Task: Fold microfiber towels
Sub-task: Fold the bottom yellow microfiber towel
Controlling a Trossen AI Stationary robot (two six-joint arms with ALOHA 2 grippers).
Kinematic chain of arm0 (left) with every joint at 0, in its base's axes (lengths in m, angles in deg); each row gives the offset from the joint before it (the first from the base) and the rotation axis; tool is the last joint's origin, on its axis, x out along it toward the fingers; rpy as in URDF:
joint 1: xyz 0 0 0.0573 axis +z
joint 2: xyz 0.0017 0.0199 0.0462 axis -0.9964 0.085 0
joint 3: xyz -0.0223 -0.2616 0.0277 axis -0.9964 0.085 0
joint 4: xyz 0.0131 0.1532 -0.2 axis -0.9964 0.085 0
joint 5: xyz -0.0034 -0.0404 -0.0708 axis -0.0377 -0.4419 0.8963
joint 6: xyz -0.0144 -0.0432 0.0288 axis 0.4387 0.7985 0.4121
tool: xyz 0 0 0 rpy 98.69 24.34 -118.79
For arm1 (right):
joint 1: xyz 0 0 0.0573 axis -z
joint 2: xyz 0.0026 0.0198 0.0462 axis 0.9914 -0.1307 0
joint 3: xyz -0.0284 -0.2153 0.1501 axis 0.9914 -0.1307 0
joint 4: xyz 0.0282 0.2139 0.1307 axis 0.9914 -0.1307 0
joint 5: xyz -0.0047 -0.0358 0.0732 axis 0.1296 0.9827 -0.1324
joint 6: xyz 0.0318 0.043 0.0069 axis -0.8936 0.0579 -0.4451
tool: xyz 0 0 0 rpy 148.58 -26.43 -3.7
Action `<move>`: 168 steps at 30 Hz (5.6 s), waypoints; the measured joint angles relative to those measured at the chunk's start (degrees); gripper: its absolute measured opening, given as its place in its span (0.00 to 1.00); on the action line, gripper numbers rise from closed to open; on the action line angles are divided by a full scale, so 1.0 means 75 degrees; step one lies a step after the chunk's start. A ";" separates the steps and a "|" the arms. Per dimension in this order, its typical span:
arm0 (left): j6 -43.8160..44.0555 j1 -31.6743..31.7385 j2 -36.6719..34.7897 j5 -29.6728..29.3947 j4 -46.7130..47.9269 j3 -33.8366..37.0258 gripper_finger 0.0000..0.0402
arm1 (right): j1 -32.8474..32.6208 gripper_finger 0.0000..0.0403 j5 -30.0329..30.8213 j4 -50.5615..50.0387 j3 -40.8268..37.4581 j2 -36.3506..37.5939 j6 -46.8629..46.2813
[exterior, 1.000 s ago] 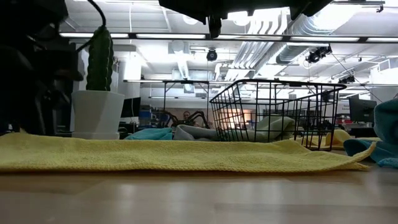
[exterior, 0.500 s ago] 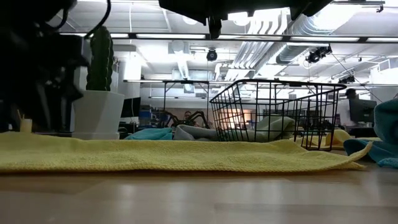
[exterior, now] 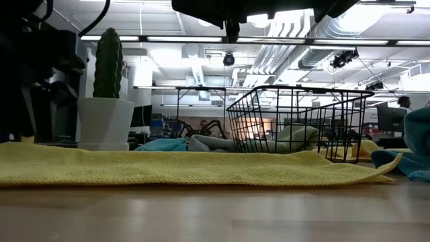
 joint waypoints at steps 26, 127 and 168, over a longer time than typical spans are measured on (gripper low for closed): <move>0.0143 -0.0076 0.0969 0.0496 0.0403 -0.0001 0.39 | -0.0980 0.00 0.0795 -0.7587 0.1929 -0.0370 -0.2400; 0.0003 -0.0099 0.0963 0.0379 0.0694 0.0000 0.39 | -0.1841 0.30 0.0475 -0.6423 -0.1349 -0.0015 -0.4936; -0.0045 -0.3054 -0.0112 -0.3875 0.2213 -0.0693 0.00 | -0.3695 0.00 0.2585 -0.7750 -0.0163 0.0428 -0.4374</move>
